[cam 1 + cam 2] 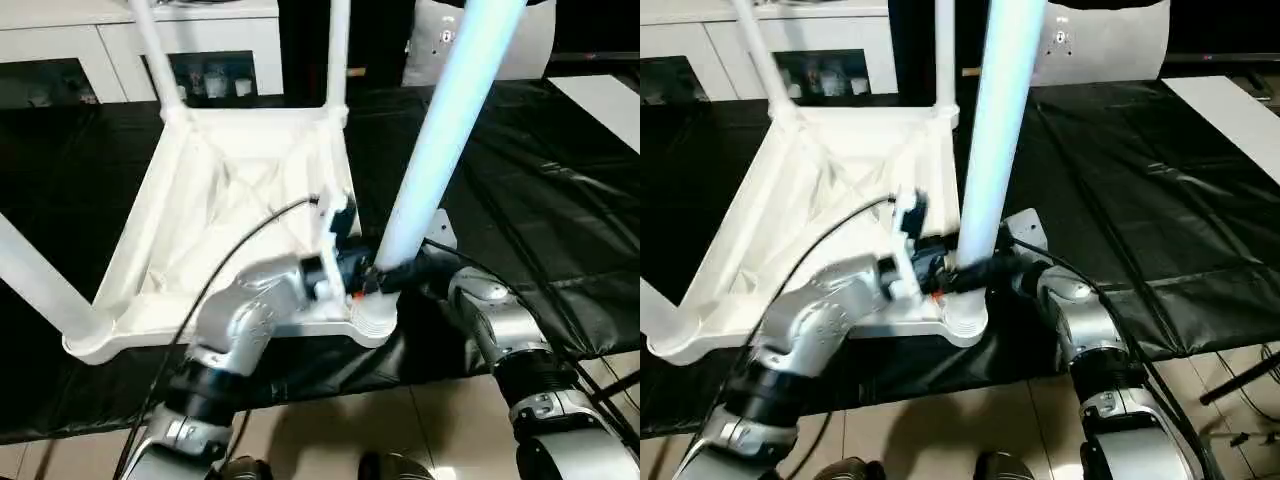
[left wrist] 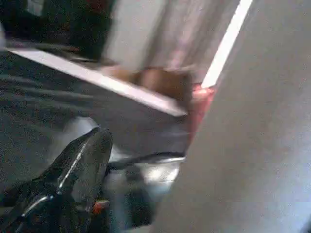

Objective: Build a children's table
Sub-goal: Rotate table base

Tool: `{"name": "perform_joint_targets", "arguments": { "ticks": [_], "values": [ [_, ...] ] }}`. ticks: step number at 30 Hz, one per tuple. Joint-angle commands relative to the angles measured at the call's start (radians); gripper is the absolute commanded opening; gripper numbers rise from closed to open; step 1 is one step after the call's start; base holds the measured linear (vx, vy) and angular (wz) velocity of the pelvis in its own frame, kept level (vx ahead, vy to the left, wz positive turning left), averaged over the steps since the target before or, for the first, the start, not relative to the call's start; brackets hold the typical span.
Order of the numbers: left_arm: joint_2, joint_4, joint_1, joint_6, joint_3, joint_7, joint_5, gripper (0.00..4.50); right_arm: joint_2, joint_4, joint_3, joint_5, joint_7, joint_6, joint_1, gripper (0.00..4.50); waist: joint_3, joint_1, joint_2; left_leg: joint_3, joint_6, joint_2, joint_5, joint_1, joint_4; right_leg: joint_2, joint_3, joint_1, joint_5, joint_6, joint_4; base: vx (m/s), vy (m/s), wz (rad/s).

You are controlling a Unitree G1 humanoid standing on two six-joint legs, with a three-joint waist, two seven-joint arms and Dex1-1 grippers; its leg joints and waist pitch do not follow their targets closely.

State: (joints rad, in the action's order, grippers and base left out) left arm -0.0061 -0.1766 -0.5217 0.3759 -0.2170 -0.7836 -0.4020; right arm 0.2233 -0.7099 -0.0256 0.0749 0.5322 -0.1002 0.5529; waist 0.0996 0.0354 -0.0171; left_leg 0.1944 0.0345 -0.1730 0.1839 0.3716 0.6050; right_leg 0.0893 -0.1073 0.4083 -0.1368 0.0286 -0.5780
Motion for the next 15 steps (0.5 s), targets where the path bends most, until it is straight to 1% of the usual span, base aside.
{"name": "perform_joint_targets", "arguments": {
  "ticks": [1, 2, 3, 4, 5, 7, 8, 9, 10, 11, 12, 13, 14, 15],
  "values": [
    [0.000, -0.054, -0.009, -0.052, -0.002, 0.086, 0.078, 4.42, 0.022, 0.020, 0.019, 0.019, 0.003, 0.001, -0.021, 4.50, -0.083, 0.005, 0.013, -0.027, -0.062, -0.053, 0.240, -0.015, -0.069, 0.064, 0.050, -0.056, -0.454, 0.137, 0.088, 0.000, 0.000, 0.00],
    [-0.001, -0.059, -0.006, -0.059, 0.001, 0.091, 0.085, 4.42, 0.041, 0.042, 0.036, 0.027, 0.005, -0.003, -0.037, 4.50, -0.083, 0.007, 0.010, -0.026, -0.057, -0.052, 0.257, -0.019, -0.069, 0.066, 0.049, -0.055, -0.478, 0.129, 0.092, 0.000, 0.000, 0.00],
    [-0.001, -0.059, 0.000, -0.064, 0.002, 0.086, 0.087, 4.42, 0.054, 0.062, 0.050, 0.031, 0.008, -0.007, -0.051, 4.50, -0.084, 0.008, 0.014, -0.028, -0.056, -0.050, 0.256, -0.016, -0.069, 0.067, 0.048, -0.059, -0.493, 0.116, 0.094, 0.000, 0.000, 0.00],
    [-0.001, -0.057, 0.004, -0.066, 0.003, 0.081, 0.088, 4.42, 0.066, 0.078, 0.061, 0.035, 0.012, -0.013, -0.064, 4.50, -0.086, 0.010, 0.014, -0.029, -0.056, -0.051, 0.251, -0.017, -0.069, 0.068, 0.048, -0.059, -0.492, 0.115, 0.092, 0.000, 0.000, 0.00],
    [0.002, -0.050, 0.013, -0.062, 0.005, 0.081, 0.088, 4.42, 0.087, 0.105, 0.078, 0.043, 0.023, -0.020, -0.086, 4.50, -0.088, 0.011, 0.012, -0.028, -0.059, -0.051, 0.244, -0.016, -0.068, 0.068, 0.048, -0.059, -0.484, 0.117, 0.093, 0.000, 0.000, 0.00],
    [0.012, -0.048, 0.026, -0.073, 0.005, 0.074, 0.092, 4.42, 0.114, 0.145, 0.094, 0.054, 0.040, -0.027, -0.117, 4.50, -0.089, 0.013, 0.015, -0.027, -0.069, -0.049, 0.240, -0.014, -0.067, 0.067, 0.047, -0.058, -0.478, 0.120, 0.092, 0.000, 0.000, 0.00],
    [0.020, -0.051, 0.034, -0.092, 0.002, 0.069, 0.100, 4.42, 0.127, 0.170, 0.101, 0.061, 0.049, -0.033, -0.136, 4.50, -0.090, 0.013, 0.012, -0.029, -0.073, -0.048, 0.229, -0.008, -0.067, 0.067, 0.046, -0.063, -0.475, 0.116, 0.089, 0.000, 0.000, 0.00],
    [0.020, -0.051, 0.034, -0.092, 0.002, 0.069, 0.100, 4.42, 0.127, 0.170, 0.101, 0.061, 0.049, -0.033, -0.136, 4.50, -0.089, 0.010, 0.015, -0.028, -0.080, -0.047, 0.233, -0.008, -0.066, 0.065, 0.045, -0.060, -0.482, 0.112, 0.093, 0.000, 0.000, 0.00],
    [0.035, -0.051, 0.046, -0.110, -0.003, 0.062, 0.109, 4.42, 0.145, 0.221, 0.111, 0.076, 0.065, -0.048, -0.167, 4.50, -0.090, 0.009, 0.015, -0.028, -0.081, -0.045, 0.232, -0.008, -0.065, 0.066, 0.043, -0.061, -0.490, 0.110, 0.093, 0.000, 0.000, 0.00],
    [0.044, -0.051, 0.052, -0.118, -0.005, 0.060, 0.114, 4.42, 0.153, 0.250, 0.116, 0.086, 0.075, -0.057, -0.183, 4.50, -0.089, 0.010, 0.016, -0.026, -0.087, -0.044, 0.237, -0.010, -0.064, 0.064, 0.043, -0.058, -0.515, 0.091, 0.099, 0.000, 0.000, 0.00],
    [0.064, -0.049, 0.068, -0.119, -0.007, 0.044, 0.114, 4.42, 0.165, 0.306, 0.125, 0.107, 0.097, -0.053, -0.210, 4.50, -0.088, 0.009, 0.008, -0.029, -0.087, -0.044, 0.243, -0.010, -0.065, 0.066, 0.042, -0.057, -0.530, 0.091, 0.098, 0.000, 0.000, 0.00],
    [0.083, -0.052, 0.087, -0.133, -0.005, 0.023, 0.116, 4.42, 0.174, 0.366, 0.136, 0.129, 0.112, -0.058, -0.235, 4.50, -0.092, 0.008, 0.010, -0.028, -0.088, -0.043, 0.241, -0.008, -0.063, 0.065, 0.040, -0.058, -0.541, 0.074, 0.101, 0.000, 0.000, 0.00],
    [0.103, -0.057, 0.104, -0.138, -0.004, 0.002, 0.117, 4.42, 0.182, 0.419, 0.144, 0.158, 0.135, -0.076, -0.255, 4.50, -0.092, 0.008, 0.012, -0.029, -0.091, -0.043, 0.235, -0.008, -0.065, 0.064, 0.040, -0.057, -0.544, 0.064, 0.102, 0.000, 0.000, 0.00],
    [0.142, -0.067, 0.131, -0.151, -0.009, -0.041, 0.123, 4.42, 0.198, 0.484, 0.147, 0.172, 0.153, -0.073, -0.281, 4.50, -0.090, 0.009, 0.009, -0.029, -0.095, -0.043, 0.244, -0.009, -0.067, 0.063, 0.039, -0.055, -0.562, 0.051, 0.107, 0.000, 0.000, 0.00]
  ]
}}
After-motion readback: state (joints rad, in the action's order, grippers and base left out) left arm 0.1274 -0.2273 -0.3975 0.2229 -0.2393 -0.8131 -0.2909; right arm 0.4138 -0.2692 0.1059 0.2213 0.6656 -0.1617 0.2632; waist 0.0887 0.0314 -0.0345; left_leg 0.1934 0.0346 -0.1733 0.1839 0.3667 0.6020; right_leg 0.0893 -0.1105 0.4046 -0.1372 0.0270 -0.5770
